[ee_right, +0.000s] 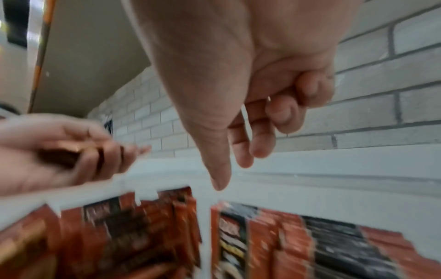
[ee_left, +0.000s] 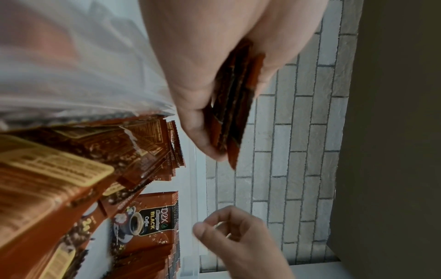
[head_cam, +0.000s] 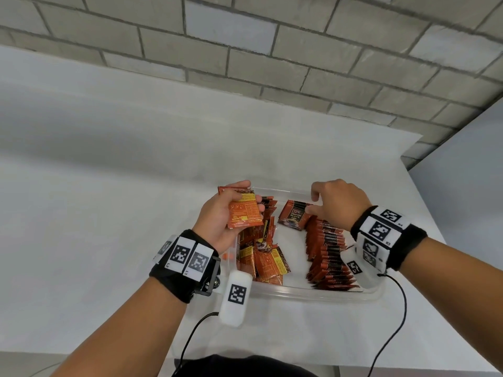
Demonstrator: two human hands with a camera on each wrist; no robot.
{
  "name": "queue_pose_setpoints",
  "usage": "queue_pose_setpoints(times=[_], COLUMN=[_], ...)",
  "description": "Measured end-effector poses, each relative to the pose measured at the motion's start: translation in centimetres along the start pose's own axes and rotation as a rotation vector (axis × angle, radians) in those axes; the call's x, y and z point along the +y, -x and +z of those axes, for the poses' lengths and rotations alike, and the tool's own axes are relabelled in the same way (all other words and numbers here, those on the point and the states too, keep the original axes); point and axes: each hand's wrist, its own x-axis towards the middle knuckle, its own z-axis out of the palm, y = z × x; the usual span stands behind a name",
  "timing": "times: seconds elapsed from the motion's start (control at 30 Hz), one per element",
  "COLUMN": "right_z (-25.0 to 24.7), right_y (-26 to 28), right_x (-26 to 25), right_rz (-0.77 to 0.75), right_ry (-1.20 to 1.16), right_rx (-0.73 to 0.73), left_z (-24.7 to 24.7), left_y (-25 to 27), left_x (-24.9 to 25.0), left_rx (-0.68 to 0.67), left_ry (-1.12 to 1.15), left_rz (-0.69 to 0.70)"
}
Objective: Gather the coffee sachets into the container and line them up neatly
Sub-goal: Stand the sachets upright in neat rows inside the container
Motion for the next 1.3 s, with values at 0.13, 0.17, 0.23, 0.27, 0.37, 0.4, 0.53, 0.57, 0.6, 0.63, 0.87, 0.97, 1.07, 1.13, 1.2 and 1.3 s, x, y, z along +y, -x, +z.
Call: queue_pose_setpoints(times=[0.13, 0.17, 0.23, 0.27, 0.37, 0.4, 0.53, 0.57, 0.6, 0.63, 0.87, 0.97, 1.07, 1.13, 1.2, 1.3], right_z=[-1.3, -1.6, -1.9, -1.9, -2.0, -2.1, -2.2, -2.2, -2.1, -1.9, -0.7, -1.6, -2.1, -2.5, -3.1, -3.8], right_y=[2.6, 3.3, 4.2, 4.4, 4.7, 4.8, 5.6, 5.9, 6.3, 6.6, 7.2, 7.1, 6.2, 5.7, 5.2, 4.4], right_x=[-1.3, -2.0, -3.0, -3.2, -3.1, -2.9, -2.1, -2.2, -2.4, -2.6, -2.2, -1.6, -1.4, -1.5, -1.7, -1.6], right_rz=[-0.086, -0.119, -0.173, -0.188, -0.181, -0.168, -0.157, -0.161, -0.173, -0.196, -0.342, -0.281, -0.219, -0.223, -0.223, -0.212], right_ry=[-0.594, -0.682, -0.726, -0.725, -0.776, -0.814, -0.951, -0.976, -0.974, -0.937, -0.68, -0.728, -0.653, -0.579, -0.56, -0.604], right_rx=[0.085, 0.086, 0.066, 0.059, 0.086, 0.121, 0.297, 0.356, 0.424, 0.485, 0.311, 0.41, 0.419, 0.323, 0.209, 0.045], left_z=[0.9, 1.4, 2.3, 2.7, 3.7, 3.9, 4.2, 4.2, 4.3, 4.4, 4.9, 4.9, 5.0, 5.2, 5.2, 4.9], left_y=[0.6, 0.7, 1.0, 1.1, 1.4, 1.6, 1.7, 1.7, 1.6, 1.6, 1.6, 1.5, 1.6, 1.7, 1.8, 1.7], left_x=[-0.2, -0.3, -0.6, -0.8, -1.1, -1.1, -0.7, -0.6, -0.6, -0.7, -0.5, -0.5, -0.7, -0.9, -1.0, -0.9], left_rx=[-0.016, -0.038, -0.09, -0.104, -0.141, -0.156, -0.14, -0.115, -0.094, -0.086, -0.112, -0.107, -0.125, -0.133, -0.139, -0.113], left_ry=[-0.235, -0.278, -0.328, -0.345, -0.388, -0.406, -0.399, -0.358, -0.312, -0.264, -0.184, -0.226, -0.286, -0.336, -0.383, -0.44], left_rz=[0.031, 0.039, 0.044, 0.045, 0.055, 0.053, 0.04, 0.027, 0.012, 0.0, 0.124, 0.126, 0.116, 0.118, 0.121, 0.139])
